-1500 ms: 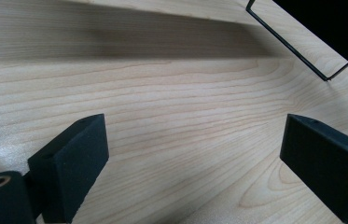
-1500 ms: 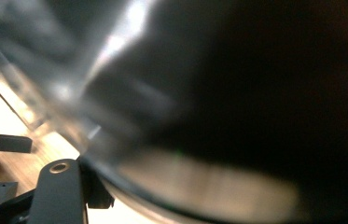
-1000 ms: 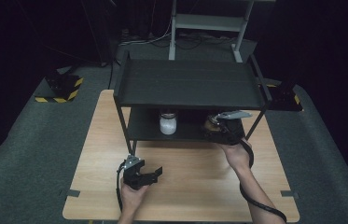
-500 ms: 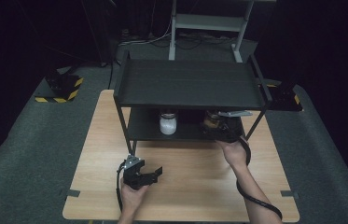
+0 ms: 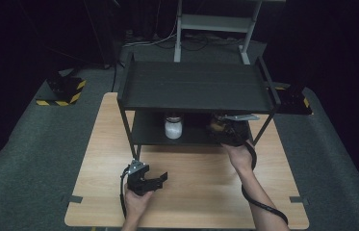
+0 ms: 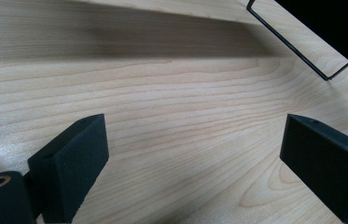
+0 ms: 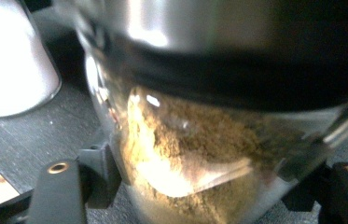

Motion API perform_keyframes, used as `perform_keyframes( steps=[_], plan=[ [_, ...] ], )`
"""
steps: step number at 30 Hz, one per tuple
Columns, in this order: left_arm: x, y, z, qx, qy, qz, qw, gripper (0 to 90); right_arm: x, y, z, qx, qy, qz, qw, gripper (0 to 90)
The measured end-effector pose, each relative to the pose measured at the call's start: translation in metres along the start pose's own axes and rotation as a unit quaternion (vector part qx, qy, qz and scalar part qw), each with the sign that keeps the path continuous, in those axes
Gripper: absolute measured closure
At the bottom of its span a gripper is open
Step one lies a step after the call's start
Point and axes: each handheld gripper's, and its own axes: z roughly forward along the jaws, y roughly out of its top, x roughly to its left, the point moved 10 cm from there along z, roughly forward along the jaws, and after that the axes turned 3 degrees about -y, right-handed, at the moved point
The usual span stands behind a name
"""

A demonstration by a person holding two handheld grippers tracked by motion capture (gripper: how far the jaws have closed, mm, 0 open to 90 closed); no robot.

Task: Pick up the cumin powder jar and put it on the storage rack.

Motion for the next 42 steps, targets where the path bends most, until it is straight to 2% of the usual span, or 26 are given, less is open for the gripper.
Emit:
perform_keyframes(
  steps=[3, 6, 12, 31, 34, 39, 42],
  plan=[
    [0.0, 0.0, 0.0, 0.0, -0.001, 0.0, 1.0, 8.1, 0.0, -0.003, 0.0, -0.004, 0.003, 0.0, 1.0, 16.4],
    [0.0, 0.0, 0.0, 0.001, -0.001, 0.0, 1.0, 8.1, 0.001, -0.003, -0.003, -0.008, -0.004, 0.001, 1.0, 10.2],
    [0.0, 0.0, 0.0, 0.001, -0.001, 0.001, 1.0, 8.1, 0.002, -0.007, -0.008, -0.01, -0.002, -0.011, 0.9999, 3.9],
    [-0.001, 0.0, 0.001, 0.004, 0.001, 0.002, 1.0, 8.1, 0.003, -0.031, -0.036, -0.027, -0.007, -0.033, 0.9991, 4.3],
    [-0.001, 0.0, 0.001, 0.005, 0.001, 0.002, 1.0, 8.1, 0.003, -0.034, -0.04, -0.029, -0.006, -0.033, 0.999, 5.1],
    [-0.001, 0.001, 0.001, 0.006, 0.002, 0.002, 1.0, 8.1, 0.006, -0.037, -0.045, -0.031, -0.001, -0.047, 0.9984, 5.2],
    [-0.001, 0.001, 0.001, 0.007, 0.002, 0.002, 1.0, 8.1, 0.007, -0.041, -0.05, -0.036, 0.008, -0.048, 0.9981, 5.3]
  ],
)
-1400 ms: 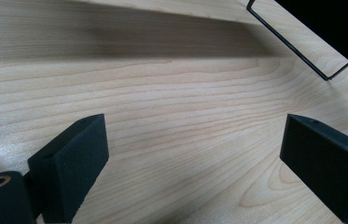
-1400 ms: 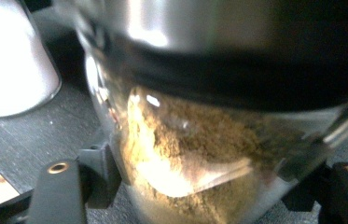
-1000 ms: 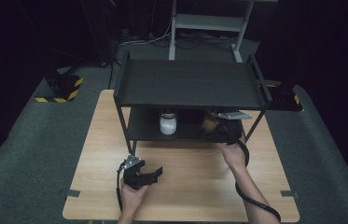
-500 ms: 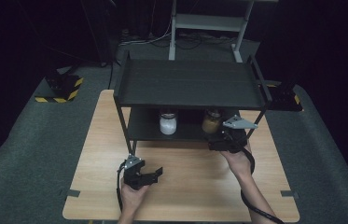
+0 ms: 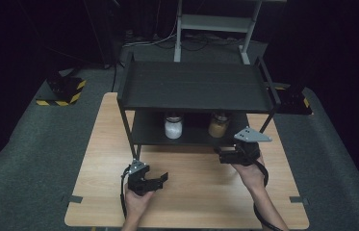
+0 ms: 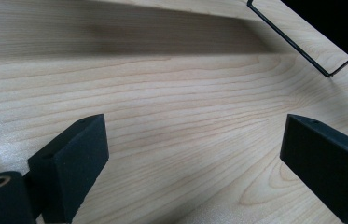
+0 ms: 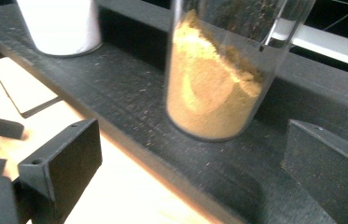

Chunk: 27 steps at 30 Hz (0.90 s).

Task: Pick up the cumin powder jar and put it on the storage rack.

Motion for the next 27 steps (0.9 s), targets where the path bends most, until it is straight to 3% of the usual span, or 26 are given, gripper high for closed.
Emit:
perform_keyframes(
  steps=[9, 16, 27],
  plan=[
    [0.0, 0.0, 0.0, 0.001, 0.001, 0.0, 1.0, 8.1, 0.005, -0.019, -0.015, -0.004, 0.011, 0.003, 0.9999, 5.4],
    [0.0, 0.0, 0.0, 0.002, 0.002, 0.001, 1.0, 8.1, 0.013, -0.038, -0.028, -0.011, 0.004, 0.0, 0.9999, 6.2],
    [0.0, 0.0, 0.001, 0.003, 0.002, 0.0, 1.0, 8.1, 0.013, -0.06, -0.037, -0.005, 0.0, 0.02, 0.9998, 6.0]
  ],
)
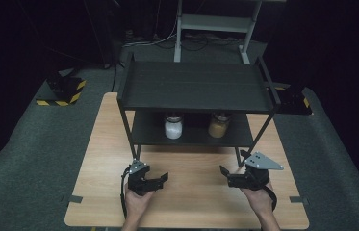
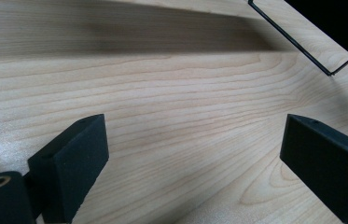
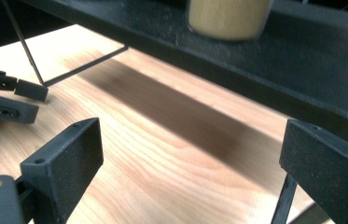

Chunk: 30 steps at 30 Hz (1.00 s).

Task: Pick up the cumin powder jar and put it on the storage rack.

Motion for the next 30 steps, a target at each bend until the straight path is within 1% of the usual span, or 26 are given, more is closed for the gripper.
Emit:
perform_keyframes(
  steps=[5, 11, 16, 18, 24, 30],
  plan=[
    [0.0, 0.0, 0.0, 0.0, 0.0, 0.0, 1.0, 8.1, -0.003, -0.016, 0.001, 0.013, -0.007, 0.014, 0.9998, 5.9],
    [0.0, 0.0, 0.0, 0.001, 0.0, 0.0, 1.0, 8.1, -0.008, -0.037, 0.008, 0.035, -0.012, 0.031, 0.9989, 5.9],
    [0.0, 0.0, 0.0, 0.002, 0.0, 0.001, 1.0, 8.1, -0.011, -0.051, 0.012, 0.051, -0.012, 0.025, 0.9983, 6.0],
    [0.0, 0.0, 0.0, 0.002, 0.0, 0.001, 1.0, 8.1, -0.013, -0.057, 0.015, 0.057, -0.013, 0.03, 0.9979, 6.0],
    [0.0, 0.0, 0.0, 0.002, 0.0, 0.0, 1.0, 8.1, -0.017, -0.067, 0.02, 0.063, -0.016, 0.039, 0.9971, 5.9],
    [0.0, 0.001, 0.001, 0.006, -0.001, 0.002, 1.0, 8.1, -0.018, -0.071, 0.023, 0.064, -0.02, 0.051, 0.9965, 6.0]
  ],
)
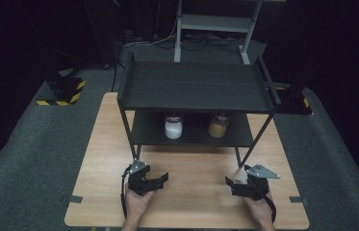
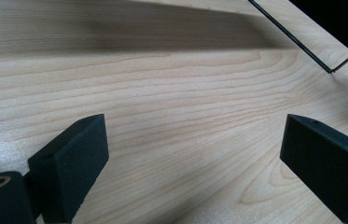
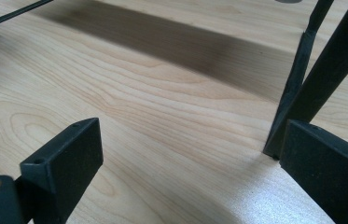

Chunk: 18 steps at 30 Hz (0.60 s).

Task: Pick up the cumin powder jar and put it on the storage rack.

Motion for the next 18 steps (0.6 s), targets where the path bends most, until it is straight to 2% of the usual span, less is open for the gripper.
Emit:
perform_keyframes(
  steps=[18],
  plan=[
    [-0.0004, 0.0001, 0.0003, 0.001, 0.002, -0.001, 1.0, 8.1, 0.0038, -0.0027, 0.0041, 0.011, -0.009, 0.002, 0.9999, 6.9]
  ],
)
